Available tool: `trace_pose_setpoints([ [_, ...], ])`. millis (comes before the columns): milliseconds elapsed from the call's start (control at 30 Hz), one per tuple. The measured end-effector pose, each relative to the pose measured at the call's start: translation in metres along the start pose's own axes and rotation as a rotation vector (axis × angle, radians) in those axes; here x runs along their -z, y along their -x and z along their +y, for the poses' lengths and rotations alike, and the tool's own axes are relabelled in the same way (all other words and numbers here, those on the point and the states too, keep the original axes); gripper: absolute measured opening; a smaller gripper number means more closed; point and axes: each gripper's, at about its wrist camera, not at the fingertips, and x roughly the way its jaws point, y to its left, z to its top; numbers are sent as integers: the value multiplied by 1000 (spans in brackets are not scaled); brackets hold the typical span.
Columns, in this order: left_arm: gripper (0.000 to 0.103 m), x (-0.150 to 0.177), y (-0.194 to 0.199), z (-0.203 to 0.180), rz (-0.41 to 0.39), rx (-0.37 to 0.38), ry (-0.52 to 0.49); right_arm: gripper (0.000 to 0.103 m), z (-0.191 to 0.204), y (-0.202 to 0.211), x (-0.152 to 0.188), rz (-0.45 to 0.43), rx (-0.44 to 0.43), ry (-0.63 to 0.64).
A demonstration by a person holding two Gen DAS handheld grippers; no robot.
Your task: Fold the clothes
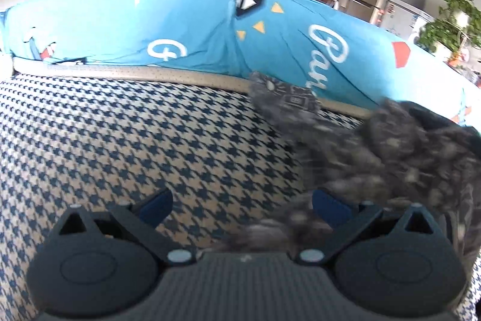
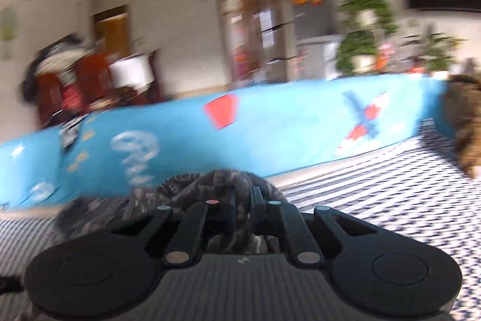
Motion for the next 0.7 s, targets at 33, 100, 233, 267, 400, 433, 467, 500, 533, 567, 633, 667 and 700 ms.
trace_pose_setpoints([
  [33,103,0,1,1,-1,-4,4,4,-6,1,-3,-14,47,-15],
  [100,103,-1,2,4,-3,-12,12,5,-16,2,-8,-34,120,-25],
  [233,103,0,3,6,-3,-21,13,13,-25,8,-17,-36,59,-52],
  [267,103,0,3,5,-2,-22,11,13,-25,8,-18,-27,25,-58],
  [400,103,3,3,4,2,-26,3,13,-9,-1,-13,63,-133,-72],
  [433,103,3,3,4,2,-26,1,13,-5,-4,-12,86,-173,-76],
  [467,103,3,3,4,2,-27,-1,13,-1,-5,-9,110,-215,-77],
  [500,103,3,3,4,2,-28,-2,14,5,-4,-6,130,-262,-72],
  [533,103,3,3,4,2,-28,-3,16,10,-4,-4,146,-308,-64],
  [567,103,3,3,5,2,-29,-3,17,17,-3,-3,160,-350,-53],
  [633,103,3,3,7,5,-31,2,27,30,0,3,195,-428,-28],
  [667,103,3,3,8,7,-31,4,30,36,-1,6,212,-451,-18],
  [700,103,3,3,10,8,-32,6,33,42,-1,9,230,-474,-9],
])
